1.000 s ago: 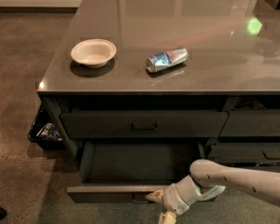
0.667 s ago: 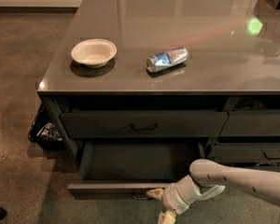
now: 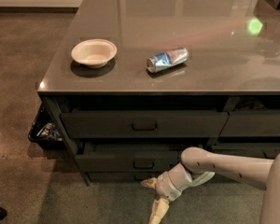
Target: Close middle drawer
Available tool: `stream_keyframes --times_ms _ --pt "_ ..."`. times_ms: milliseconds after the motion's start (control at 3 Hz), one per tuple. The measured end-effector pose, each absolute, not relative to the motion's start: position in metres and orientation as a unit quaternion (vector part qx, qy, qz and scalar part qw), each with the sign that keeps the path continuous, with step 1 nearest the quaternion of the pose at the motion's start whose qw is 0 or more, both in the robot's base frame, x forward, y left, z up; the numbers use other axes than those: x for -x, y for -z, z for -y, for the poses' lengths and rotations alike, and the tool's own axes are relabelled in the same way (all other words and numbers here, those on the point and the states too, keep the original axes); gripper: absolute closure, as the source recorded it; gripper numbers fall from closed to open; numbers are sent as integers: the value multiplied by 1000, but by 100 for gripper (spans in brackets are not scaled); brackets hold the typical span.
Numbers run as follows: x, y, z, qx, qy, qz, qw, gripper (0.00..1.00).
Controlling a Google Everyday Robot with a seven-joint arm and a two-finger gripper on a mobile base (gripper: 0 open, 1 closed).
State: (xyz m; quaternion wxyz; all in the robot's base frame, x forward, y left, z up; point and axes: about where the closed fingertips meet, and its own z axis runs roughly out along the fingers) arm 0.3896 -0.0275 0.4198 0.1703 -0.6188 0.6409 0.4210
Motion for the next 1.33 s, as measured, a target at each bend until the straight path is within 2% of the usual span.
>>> stream_keyframes --times_ms 333,667,1333 --pt "-395 -413 29 619 -416 -646 164 0" --pt "-425 -401 43 628 -402 -648 154 0" --pt "-501 -420 71 650 -344 -652 184 0"
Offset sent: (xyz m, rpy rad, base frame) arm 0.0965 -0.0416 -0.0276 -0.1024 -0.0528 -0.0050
